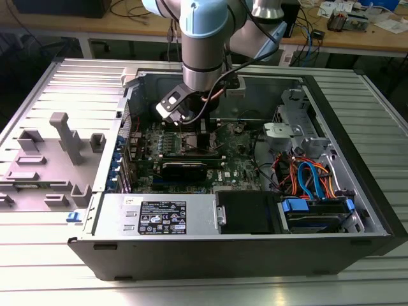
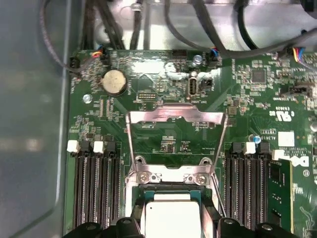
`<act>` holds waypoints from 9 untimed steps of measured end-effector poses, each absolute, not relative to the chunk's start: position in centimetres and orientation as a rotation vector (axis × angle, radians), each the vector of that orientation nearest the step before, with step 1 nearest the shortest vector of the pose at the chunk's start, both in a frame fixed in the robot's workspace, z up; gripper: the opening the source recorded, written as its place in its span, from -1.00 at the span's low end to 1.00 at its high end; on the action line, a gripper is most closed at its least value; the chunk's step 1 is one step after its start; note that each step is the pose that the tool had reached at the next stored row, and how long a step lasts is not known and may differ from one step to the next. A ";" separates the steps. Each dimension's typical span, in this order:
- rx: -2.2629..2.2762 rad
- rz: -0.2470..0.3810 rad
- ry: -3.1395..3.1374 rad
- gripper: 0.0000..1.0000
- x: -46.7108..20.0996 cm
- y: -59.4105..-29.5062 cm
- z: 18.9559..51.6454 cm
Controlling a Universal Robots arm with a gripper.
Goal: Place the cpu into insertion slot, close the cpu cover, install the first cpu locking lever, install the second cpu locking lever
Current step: 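Place the cpu into insertion slot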
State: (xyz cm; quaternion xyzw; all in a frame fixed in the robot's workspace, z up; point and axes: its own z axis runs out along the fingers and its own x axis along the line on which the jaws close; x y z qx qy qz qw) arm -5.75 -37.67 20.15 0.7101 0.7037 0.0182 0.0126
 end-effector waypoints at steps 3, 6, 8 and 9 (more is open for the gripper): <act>2.235 0.056 2.171 0.07 -5.8 -37.7 20.1; 2.232 0.057 2.173 0.07 -5.8 -37.6 20.1; 2.227 0.057 2.179 0.07 -5.8 -37.6 20.1; 2.224 0.056 2.182 0.07 -5.8 -37.6 20.1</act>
